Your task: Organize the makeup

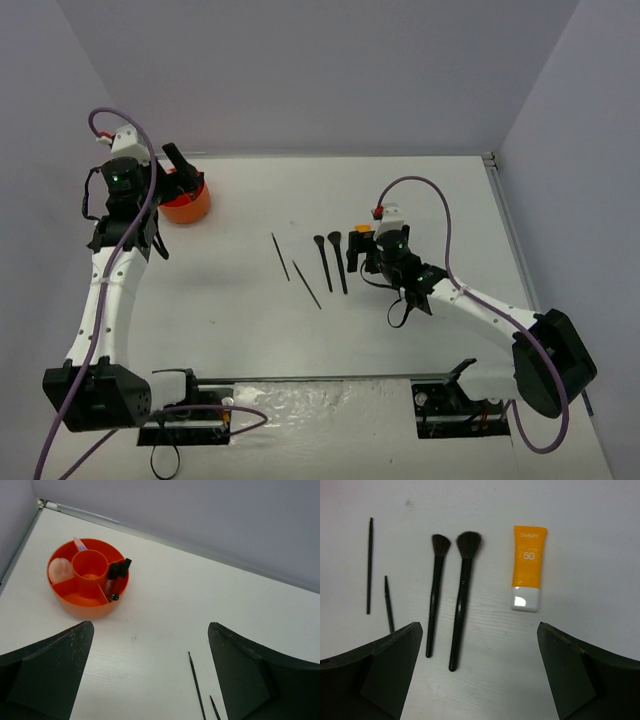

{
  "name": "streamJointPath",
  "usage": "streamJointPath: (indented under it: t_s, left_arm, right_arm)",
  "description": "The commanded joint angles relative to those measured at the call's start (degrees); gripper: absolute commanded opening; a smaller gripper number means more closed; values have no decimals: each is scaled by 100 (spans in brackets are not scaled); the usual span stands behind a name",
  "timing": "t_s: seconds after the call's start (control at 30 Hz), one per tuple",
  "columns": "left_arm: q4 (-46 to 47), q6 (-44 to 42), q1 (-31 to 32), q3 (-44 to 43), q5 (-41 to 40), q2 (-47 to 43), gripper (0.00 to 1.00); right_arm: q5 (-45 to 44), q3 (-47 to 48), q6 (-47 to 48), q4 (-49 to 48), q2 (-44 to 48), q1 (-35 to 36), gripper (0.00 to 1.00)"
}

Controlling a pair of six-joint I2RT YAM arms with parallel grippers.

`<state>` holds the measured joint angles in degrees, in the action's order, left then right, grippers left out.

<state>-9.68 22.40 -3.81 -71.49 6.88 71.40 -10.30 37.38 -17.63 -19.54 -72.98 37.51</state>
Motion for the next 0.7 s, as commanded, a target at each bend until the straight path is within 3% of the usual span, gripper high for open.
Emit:
streamJointPath:
  t_s: [0.0,0.33,0.6,0.67]
  left_arm:
    - [-797,137,39,251,881,-871,97]
    - [-1110,-32,47,1713,1331,-1646,97]
    - [-1306,-34,47,1683,1385,-1543,97]
    - [-1306,-32,41,1682,1423,-1546,97]
  right_arm:
    - [-7,544,-210,379,-288,-613,94]
    - [762,1452,128,566,-1702,-1209,90]
    - [870,1616,129,444,-2508,-1237,72]
    - [909,1593,128,412,-2597,-1238,64]
